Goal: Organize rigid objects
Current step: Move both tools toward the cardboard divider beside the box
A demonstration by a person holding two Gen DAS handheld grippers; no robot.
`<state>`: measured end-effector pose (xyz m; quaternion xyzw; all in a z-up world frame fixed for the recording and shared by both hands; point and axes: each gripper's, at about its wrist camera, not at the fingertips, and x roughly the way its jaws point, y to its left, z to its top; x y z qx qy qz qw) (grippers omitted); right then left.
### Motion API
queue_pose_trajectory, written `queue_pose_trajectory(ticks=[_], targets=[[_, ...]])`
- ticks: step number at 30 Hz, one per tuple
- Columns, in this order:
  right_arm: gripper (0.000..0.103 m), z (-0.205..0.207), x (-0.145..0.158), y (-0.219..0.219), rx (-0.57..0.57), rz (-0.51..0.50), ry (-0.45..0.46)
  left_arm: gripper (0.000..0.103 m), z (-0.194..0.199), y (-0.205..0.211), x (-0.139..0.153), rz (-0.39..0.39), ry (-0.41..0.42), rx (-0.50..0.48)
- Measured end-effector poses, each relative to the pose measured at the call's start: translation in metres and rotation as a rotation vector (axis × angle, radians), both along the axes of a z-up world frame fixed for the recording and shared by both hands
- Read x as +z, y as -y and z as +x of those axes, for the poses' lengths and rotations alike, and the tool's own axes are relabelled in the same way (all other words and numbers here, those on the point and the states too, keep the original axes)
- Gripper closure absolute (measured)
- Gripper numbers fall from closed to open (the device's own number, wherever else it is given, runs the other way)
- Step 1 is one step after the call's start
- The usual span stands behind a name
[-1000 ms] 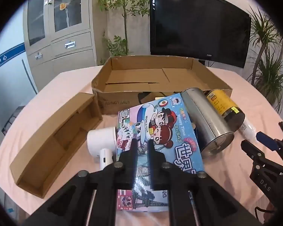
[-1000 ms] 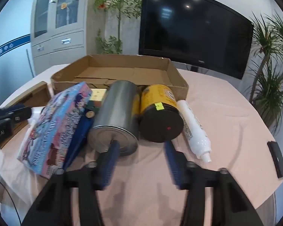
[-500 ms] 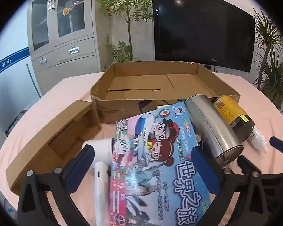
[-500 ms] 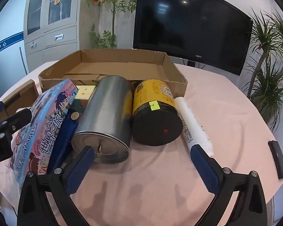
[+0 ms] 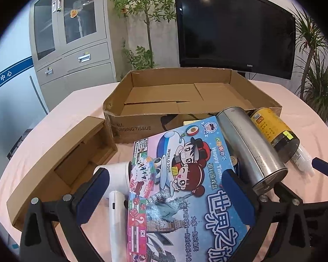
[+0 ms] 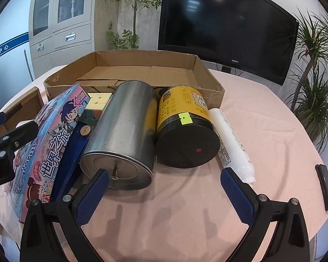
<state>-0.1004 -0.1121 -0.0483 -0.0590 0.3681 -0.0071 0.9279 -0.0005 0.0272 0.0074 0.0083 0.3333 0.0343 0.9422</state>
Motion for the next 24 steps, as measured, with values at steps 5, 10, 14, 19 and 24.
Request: queue_pose_trajectory(ticks=[5, 10, 14, 19, 24], targets=[[0.001, -0.001, 0.0, 0.0, 0.003, -0.004, 0.004, 0.001, -0.003, 0.007, 0.003, -0.001, -0.01, 0.015], [0.001, -0.004, 0.002, -0.002, 0.006, -0.004, 0.009, 0.001, -0.006, 0.002, 0.005, -0.009, -0.009, 0.021], [0.001, -0.007, 0.003, -0.005, 0.01, -0.007, 0.012, 0.001, -0.006, 0.004, 0.006, 0.009, -0.011, 0.017], [0.001, -0.01, 0.005, -0.008, 0.017, -0.009, 0.009, 0.001, -0.006, 0.006, 0.004, 0.014, -0.015, 0.007], [0.001, -0.011, 0.005, -0.012, 0.02, -0.015, 0.006, 0.001, -0.007, 0.006, -0.001, 0.015, -0.015, 0.002]])
